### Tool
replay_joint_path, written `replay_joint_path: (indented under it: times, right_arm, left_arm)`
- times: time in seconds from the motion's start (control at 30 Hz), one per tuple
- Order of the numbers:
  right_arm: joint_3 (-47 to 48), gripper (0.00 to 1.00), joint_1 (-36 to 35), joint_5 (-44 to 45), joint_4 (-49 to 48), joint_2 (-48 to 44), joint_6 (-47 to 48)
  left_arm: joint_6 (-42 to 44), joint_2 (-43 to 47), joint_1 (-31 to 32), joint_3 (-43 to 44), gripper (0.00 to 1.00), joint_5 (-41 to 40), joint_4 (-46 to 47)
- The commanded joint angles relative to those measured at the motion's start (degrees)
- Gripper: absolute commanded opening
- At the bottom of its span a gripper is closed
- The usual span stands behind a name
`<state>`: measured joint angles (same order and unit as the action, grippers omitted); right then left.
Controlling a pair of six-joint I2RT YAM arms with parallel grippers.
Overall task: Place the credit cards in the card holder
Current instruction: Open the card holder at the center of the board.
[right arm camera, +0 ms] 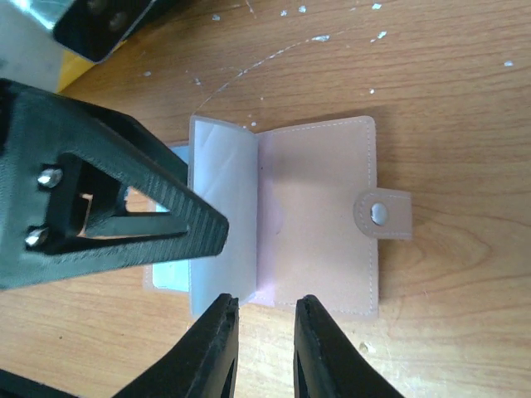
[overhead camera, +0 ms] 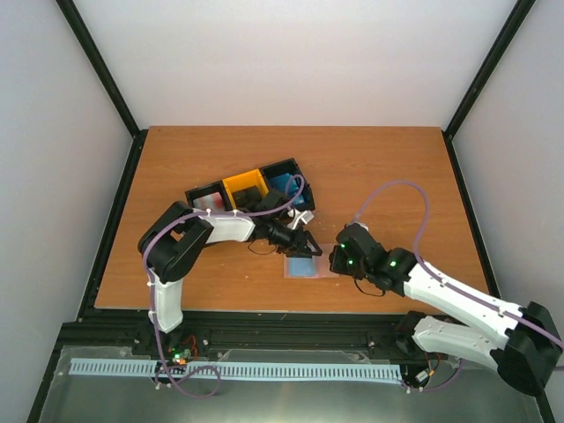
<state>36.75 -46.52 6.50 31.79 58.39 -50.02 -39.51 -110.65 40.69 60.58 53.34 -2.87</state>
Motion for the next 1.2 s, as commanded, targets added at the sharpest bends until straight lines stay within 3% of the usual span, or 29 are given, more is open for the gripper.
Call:
replay_joint_path:
  times: [0.0,0.43,0.6,0.8,0.93,1.17]
  right_arm:
    - [-1.49,0.2,0.51,1.87,3.1,-4.56,-2.26]
    - [-4.44,0.19,0.56,-0.7,-1.27,-8.11,-2.07]
    - [-4.33,0.19,0.56,-3.08,-4.23,-5.02,-0.87]
    - [-3.96,0.11,0.56,-9.07,-12.48,1.52,3.63]
    - [-3.92,0.1,0.6,-5.61,-11.88,7.69,1.54]
    - [-5.77,0.19,1.26,4.68,-13.11,14.63,-1.01]
  left_arm:
    - [-1.1,-3.5,1.0,2.59,0.42,1.99,2.56]
    - [-5.25,-9.1,3.43,7.98,0.44,-8.86,-0.77]
    - [-6.42,-10.02,3.52,7.97,0.48,-10.76,-2.22]
    - [-6.45,-10.45,3.49,8.73,0.49,-10.75,-3.11]
    - [-6.08,-10.28,3.52,9.37,0.48,-10.76,-4.04]
    - [-4.21,-7.99,3.52,10.99,0.5,-12.52,-9.37]
